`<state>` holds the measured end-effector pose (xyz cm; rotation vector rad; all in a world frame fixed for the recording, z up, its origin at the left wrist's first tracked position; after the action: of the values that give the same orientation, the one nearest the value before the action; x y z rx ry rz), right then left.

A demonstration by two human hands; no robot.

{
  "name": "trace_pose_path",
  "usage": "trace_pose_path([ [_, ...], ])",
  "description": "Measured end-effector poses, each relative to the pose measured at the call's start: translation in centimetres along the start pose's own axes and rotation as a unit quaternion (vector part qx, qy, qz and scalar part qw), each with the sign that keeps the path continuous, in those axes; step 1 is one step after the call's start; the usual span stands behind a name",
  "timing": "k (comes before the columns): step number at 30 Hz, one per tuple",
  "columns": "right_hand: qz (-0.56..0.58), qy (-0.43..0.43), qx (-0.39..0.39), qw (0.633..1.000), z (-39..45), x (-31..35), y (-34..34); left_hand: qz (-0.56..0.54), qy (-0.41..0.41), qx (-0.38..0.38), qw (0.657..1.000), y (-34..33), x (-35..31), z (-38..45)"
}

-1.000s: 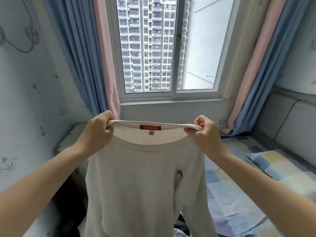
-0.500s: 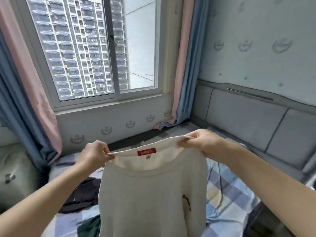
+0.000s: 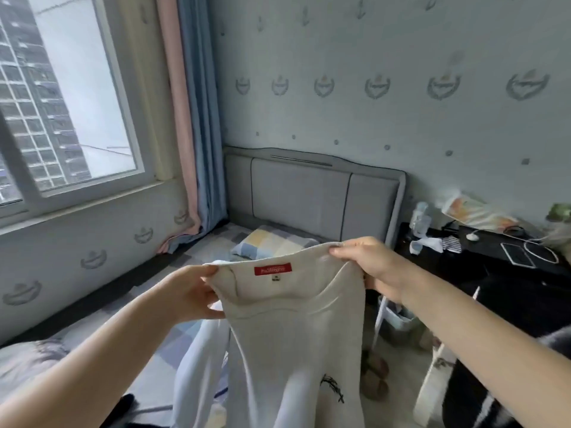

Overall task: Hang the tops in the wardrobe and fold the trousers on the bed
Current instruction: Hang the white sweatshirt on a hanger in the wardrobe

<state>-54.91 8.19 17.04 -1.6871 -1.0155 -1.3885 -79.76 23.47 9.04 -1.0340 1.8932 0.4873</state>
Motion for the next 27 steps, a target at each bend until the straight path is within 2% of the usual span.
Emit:
trace_pose_path([
  [5,0.087,-0.025,-0.078,0.993,-1.5,-1.1,13.2,0.085,0.033,0.033,0.995,-12.3,-2.0,3.0],
  [12,0.125,0.000,-0.159,0.979,-4.5,-2.1,31.0,0.188,-0.017,0.112,0.976,-30.4,-4.5,5.6],
  [18,0.116,0.021,-0.234,0.965,-8.8,-2.3,43.3,0.171,-0.042,0.160,0.971,-44.9,-4.8,8.2],
  [22,0.138,0.056,-0.305,0.941,-12.1,-1.3,50.6,0.207,-0.057,0.193,0.957,-53.7,-5.9,9.8],
  [27,0.140,0.098,-0.410,0.896,-16.1,0.1,59.0,0.243,-0.101,0.289,0.920,-65.0,-8.1,10.9],
])
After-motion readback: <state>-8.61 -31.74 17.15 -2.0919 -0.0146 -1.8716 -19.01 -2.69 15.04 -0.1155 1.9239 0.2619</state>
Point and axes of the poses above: each hand's wrist, its own z-axis towards the middle knuckle, its own y-axis out of the back of the hand, x = y × z, the point moved 9 cm from there along z, towards the middle knuckle, and after that the axes turned 15 degrees about z, right-handed, at the moved point
